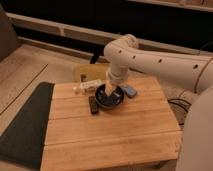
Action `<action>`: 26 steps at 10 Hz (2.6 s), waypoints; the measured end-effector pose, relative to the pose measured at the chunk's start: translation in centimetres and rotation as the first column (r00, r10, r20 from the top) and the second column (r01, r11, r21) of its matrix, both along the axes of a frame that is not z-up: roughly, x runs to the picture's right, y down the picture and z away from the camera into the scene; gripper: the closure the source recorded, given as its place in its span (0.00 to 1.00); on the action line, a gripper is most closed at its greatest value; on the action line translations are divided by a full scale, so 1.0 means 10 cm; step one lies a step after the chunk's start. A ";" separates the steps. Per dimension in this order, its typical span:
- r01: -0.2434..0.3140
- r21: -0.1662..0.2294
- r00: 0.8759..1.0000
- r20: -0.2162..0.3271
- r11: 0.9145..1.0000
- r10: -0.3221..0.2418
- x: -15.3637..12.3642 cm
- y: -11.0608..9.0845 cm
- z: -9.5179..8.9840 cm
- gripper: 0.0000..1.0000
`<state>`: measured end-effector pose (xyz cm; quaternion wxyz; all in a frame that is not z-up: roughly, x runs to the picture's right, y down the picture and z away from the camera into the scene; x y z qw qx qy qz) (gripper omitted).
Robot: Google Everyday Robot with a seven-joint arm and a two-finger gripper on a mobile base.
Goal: Wipe the white sponge on the table
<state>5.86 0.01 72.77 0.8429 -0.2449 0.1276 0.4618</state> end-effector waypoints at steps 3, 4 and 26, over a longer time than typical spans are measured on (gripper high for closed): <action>0.086 -0.061 0.991 -0.102 0.994 -0.092 0.47 0.21 0.24 0.35; 0.100 -0.070 0.986 -0.128 0.992 -0.109 0.68 0.22 0.38 0.35; 0.223 0.153 0.958 0.148 0.963 -0.246 1.55 -0.86 1.81 0.35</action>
